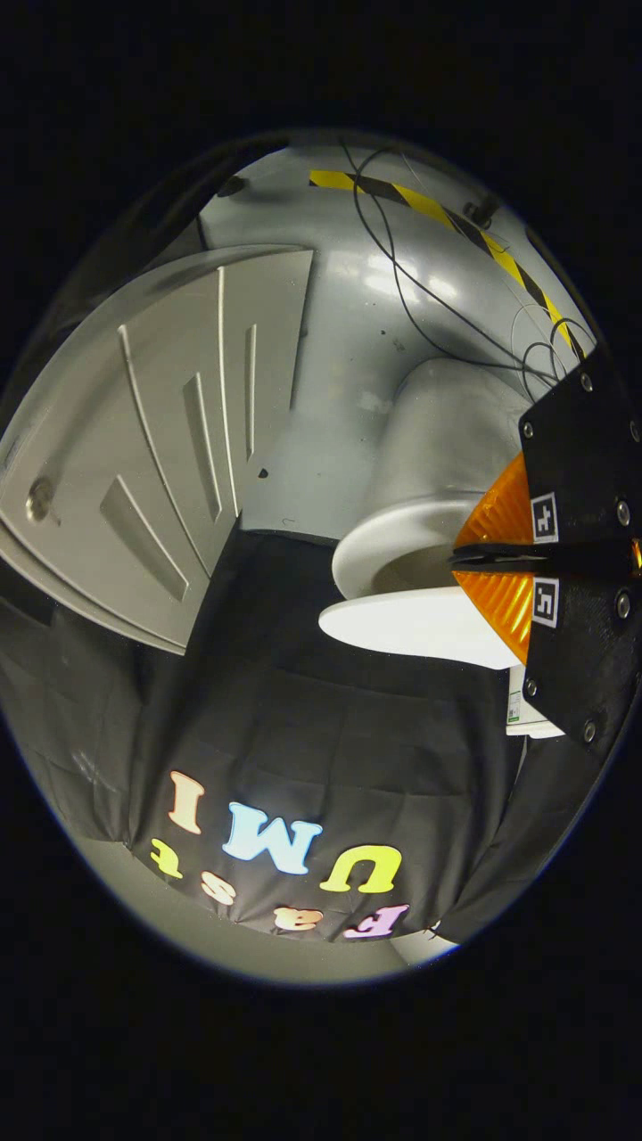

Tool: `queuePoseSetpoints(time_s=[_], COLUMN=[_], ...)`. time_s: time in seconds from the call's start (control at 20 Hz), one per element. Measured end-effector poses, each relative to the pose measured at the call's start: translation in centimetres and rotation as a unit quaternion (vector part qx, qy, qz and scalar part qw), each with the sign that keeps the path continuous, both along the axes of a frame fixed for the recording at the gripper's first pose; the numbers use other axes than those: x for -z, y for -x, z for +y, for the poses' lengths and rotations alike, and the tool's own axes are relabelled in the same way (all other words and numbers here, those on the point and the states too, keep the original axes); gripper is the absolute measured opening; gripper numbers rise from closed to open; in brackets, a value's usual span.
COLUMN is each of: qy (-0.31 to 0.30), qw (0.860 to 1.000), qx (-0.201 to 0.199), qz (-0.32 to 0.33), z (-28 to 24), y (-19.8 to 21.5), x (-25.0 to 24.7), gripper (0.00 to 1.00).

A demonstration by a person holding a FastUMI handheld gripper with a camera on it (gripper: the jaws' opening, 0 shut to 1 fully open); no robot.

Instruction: Open the toilet lid.

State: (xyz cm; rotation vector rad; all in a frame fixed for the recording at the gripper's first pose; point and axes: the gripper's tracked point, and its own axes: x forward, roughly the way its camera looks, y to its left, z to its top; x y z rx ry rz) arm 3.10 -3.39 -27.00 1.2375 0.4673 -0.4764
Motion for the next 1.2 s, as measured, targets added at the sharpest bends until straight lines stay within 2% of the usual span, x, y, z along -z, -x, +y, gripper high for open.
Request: queuePoseSetpoints(time_s=[0.3, 1.0, 1.2], qy=[0.003, 0.063, 0.071], qw=[1.000, 0.992, 0.990], qx=[0.001, -0.069, -0.075], qz=[-0.024, -0.088, -0.093], z=[0.6, 4.9, 5.8], y=[-0.9, -3.6, -3.8], x=[-3.6, -13.9, -15.4], gripper=[0.00, 0.00, 0.00])
